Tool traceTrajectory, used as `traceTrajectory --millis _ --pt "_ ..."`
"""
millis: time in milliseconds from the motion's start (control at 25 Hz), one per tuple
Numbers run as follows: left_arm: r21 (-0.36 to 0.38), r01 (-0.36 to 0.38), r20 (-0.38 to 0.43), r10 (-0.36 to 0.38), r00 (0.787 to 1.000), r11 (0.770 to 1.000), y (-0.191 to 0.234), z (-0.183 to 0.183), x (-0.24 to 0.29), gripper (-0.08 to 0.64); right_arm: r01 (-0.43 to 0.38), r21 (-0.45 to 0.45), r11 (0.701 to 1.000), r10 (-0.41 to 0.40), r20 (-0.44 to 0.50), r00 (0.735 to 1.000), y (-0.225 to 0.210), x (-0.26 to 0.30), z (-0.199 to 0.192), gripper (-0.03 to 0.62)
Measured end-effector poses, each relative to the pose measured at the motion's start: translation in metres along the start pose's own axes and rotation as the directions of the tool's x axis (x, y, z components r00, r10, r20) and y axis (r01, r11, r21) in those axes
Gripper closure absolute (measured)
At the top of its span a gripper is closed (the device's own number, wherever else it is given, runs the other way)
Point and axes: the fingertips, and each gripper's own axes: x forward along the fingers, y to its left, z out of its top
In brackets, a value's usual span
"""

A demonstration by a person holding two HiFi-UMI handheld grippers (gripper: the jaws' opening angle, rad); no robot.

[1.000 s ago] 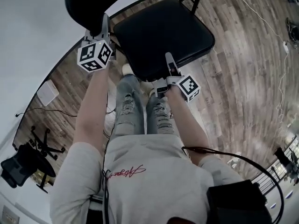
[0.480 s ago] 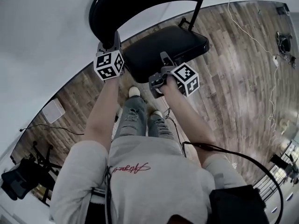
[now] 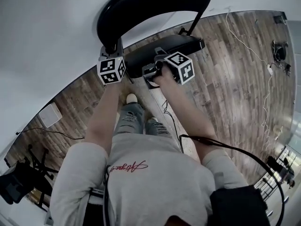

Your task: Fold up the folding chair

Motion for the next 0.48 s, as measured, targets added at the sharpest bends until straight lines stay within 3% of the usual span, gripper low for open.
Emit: traceTrajectory --millis 160,360,480 --pt "0.029 0.019 -0.013 -0.019 1.000 0.999 0.001 0.008 0.001 0.543 0.087 -0.008 0.996 -0.087 -0.003 0.996 0.025 0.015 -0.003 0.465" --pt "0.151 0.030 -0.082 -0.018 0.996 0.988 0.006 0.012 0.005 0.543 0.172 -0.035 0.985 -0.172 0.000 0.985 0.042 0.033 -0.005 0.463" --pt "0.160 0.033 -0.077 -0.021 0.997 0.987 0.008 0.019 0.006 0.543 0.211 -0.030 0.977 -0.211 -0.010 0.977 0.054 0.042 -0.009 0.463"
